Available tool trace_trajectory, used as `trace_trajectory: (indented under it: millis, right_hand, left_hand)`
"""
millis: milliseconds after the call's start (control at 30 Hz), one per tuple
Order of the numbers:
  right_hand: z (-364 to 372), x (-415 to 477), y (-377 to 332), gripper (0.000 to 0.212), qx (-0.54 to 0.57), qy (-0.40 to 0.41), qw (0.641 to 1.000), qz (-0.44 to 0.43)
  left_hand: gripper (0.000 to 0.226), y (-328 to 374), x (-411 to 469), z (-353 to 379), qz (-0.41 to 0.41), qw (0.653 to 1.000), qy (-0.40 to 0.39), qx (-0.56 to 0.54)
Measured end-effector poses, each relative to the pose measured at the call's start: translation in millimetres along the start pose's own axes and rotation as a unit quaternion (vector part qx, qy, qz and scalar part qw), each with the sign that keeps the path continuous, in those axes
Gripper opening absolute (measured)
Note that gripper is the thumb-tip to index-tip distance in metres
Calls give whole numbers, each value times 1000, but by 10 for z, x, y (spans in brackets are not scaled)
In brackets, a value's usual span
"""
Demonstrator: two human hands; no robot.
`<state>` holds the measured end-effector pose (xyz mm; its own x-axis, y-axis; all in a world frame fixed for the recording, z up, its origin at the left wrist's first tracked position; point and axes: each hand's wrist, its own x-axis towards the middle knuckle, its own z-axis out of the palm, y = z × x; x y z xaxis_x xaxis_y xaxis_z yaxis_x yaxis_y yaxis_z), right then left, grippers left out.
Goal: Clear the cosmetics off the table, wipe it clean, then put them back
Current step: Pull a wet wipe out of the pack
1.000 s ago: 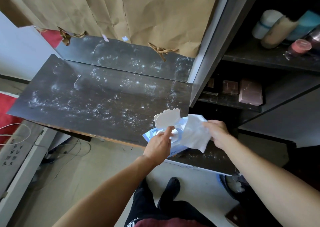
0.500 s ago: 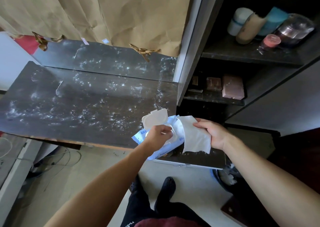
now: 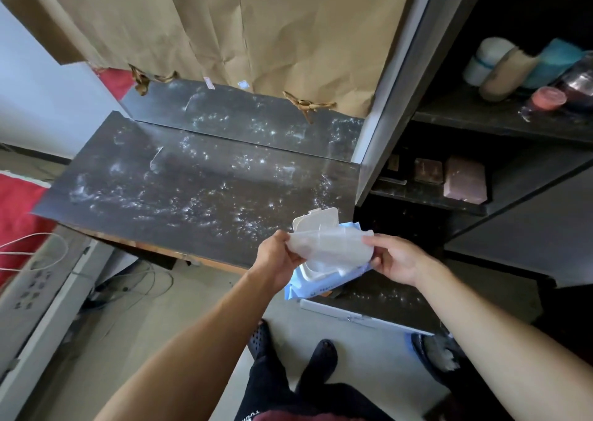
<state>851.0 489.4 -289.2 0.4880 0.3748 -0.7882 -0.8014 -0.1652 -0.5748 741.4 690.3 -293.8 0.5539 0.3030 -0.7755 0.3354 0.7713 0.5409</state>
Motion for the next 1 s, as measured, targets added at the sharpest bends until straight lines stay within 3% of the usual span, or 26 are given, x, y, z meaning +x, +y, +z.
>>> trace_trajectory:
  millis: [100,200,333,367,467,533,600,700,833,1000]
  right_hand:
    - [36,28,33,4,-81,61,994,-40]
    - [54,107,79,4,-201,172,958,-114]
    - [125,154,117,8,-376,290,843,-254]
    - [189,139,117,7,-385,283,833,-279]
    - [461,145,185,41,-475,199,811,-278]
    - [590,194,298,57,-604,158,747,-230]
    - [606,252,385,46,-660,153,699,-227]
    - [526,307,369,20,-619,159,720,-271]
    - [366,347,345,18,-513,99,811,-263]
    - [86,309,274,15,-427,135,850,-276]
  left_hand:
    - [18,-12,19,-30,20,998,48,18]
    - [20,-32,28,-28,39,995,88,33]
    - [16,-27,-43,-52,54,996,68,35]
    - [16,-30,-50,-71,57,995,59,50]
    - [15,-30,-61,-132,66,991,55,101]
    - [15,-33,-49,-169,75,987,62,127]
    - [17,-16,-46,-216,83,985,78,128]
    - [19,7,-16,-310,84,989,95,80]
    - [18,51,-83,-261,51,992,112,-13]
    - [18,158,-8,-276,85,972,206,69]
